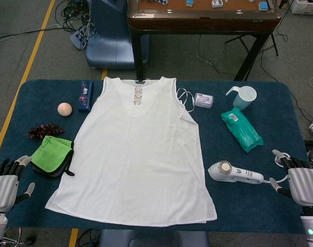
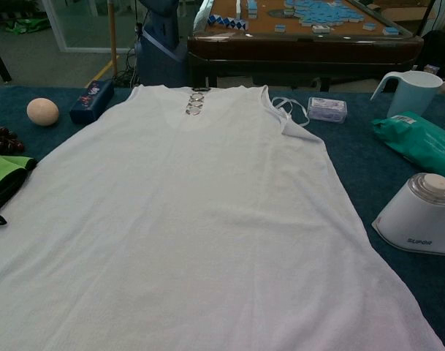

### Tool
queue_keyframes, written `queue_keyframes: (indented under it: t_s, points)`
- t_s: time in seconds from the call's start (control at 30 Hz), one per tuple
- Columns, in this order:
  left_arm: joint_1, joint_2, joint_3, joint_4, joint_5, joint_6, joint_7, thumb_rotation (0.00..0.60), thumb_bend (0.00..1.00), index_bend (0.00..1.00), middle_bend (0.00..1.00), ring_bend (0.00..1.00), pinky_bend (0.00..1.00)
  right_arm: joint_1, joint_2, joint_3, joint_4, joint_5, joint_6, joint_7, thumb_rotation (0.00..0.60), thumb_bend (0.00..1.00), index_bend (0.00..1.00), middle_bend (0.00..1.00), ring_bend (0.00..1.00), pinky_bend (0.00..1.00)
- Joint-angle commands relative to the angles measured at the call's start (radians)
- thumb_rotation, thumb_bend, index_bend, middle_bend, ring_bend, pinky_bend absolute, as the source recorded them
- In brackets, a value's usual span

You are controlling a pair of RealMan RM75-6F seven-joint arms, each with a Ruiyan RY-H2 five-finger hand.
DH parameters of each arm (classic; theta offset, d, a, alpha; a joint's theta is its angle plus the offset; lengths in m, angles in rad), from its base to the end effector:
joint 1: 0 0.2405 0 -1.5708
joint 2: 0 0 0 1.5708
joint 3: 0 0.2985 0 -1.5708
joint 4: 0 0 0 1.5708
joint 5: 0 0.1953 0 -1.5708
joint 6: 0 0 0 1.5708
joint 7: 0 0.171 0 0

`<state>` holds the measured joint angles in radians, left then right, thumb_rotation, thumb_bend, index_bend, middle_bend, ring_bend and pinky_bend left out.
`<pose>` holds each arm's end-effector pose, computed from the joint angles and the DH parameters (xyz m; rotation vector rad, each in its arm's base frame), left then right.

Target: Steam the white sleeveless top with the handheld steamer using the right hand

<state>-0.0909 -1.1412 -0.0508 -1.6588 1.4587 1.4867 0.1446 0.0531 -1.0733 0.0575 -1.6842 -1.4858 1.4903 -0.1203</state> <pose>-0.3381 0.2114 0.1817 -1.3835 -0.8613 -0.8347 -0.3391 -0.1999 0.2034 1.3834 -0.8487 0.8153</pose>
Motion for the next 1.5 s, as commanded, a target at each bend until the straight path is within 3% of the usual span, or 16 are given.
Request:
queue_keyframes:
  t_s: [0.03, 0.47, 0.73, 1.5]
  points:
    - [-0.002, 0.000, 0.000, 0.002, 0.001, -0.003, -0.001, 0.600, 0.29, 0.13, 0.14, 0.15, 0.05, 0.000, 0.002, 0.000, -0.003, -0.004, 0.002, 0.000, 0.600, 0.25, 0.19, 0.37, 0.31, 0.35]
    - [-0.002, 0.008, 0.004, -0.001, 0.011, -0.003, -0.005, 0.600, 0.29, 0.13, 0.14, 0.15, 0.05, 0.004, 0.027, -0.005, -0.042, -0.011, -0.009, -0.029, 0.600, 0.25, 0.19, 0.37, 0.31, 0.35]
    - [-0.001, 0.006, 0.013, -0.006, 0.016, -0.009, -0.006, 0.600, 0.29, 0.13, 0.14, 0.15, 0.05, 0.017, -0.021, 0.010, -0.041, 0.043, -0.030, -0.137, 0.600, 0.23, 0.32, 0.37, 0.31, 0.35]
    - [0.006, 0.014, 0.027, 0.002, 0.034, -0.008, -0.029, 0.600, 0.29, 0.13, 0.14, 0.15, 0.05, 0.132, -0.127, 0.020, 0.016, 0.192, -0.258, -0.202, 0.600, 0.22, 0.35, 0.37, 0.30, 0.35]
